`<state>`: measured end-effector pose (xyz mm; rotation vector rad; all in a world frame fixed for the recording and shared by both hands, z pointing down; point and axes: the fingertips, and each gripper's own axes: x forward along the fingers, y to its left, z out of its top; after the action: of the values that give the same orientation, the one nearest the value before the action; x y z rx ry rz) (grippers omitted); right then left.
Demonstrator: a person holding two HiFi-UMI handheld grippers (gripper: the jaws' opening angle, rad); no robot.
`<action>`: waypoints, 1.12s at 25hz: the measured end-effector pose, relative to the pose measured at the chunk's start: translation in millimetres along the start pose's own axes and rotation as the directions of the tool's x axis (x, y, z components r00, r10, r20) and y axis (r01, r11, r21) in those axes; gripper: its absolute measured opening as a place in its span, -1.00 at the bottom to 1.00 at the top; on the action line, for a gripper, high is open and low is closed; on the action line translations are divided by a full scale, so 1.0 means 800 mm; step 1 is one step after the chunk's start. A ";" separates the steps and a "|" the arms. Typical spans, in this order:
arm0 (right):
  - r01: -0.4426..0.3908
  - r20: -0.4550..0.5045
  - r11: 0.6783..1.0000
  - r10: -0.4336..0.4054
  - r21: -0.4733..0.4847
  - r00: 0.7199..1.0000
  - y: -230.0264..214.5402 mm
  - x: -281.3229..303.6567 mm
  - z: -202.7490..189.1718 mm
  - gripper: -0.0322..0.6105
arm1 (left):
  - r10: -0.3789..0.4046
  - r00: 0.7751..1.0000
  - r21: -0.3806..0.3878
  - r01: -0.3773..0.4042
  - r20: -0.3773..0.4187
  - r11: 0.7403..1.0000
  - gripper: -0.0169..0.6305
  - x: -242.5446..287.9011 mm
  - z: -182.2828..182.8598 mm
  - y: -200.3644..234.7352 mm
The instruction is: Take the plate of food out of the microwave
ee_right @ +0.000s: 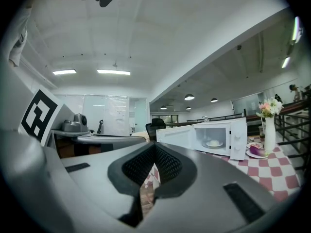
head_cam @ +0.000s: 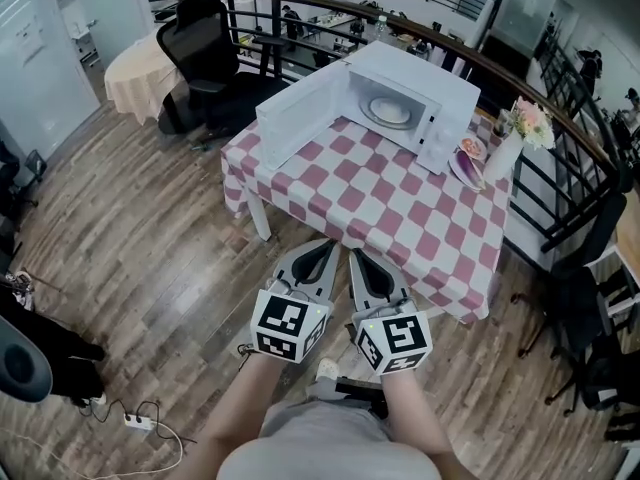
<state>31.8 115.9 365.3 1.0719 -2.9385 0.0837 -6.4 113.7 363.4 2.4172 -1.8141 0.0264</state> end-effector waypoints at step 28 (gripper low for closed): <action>0.041 0.001 0.999 -0.041 0.012 0.999 -0.127 0.041 -0.005 -0.83 | 0.012 1.000 -0.040 -0.012 -0.012 0.999 -0.94 0.136 0.000 0.008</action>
<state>72.3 17.1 374.9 1.1330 -2.9194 0.1007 18.6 7.8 373.5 2.3745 -1.8064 0.0051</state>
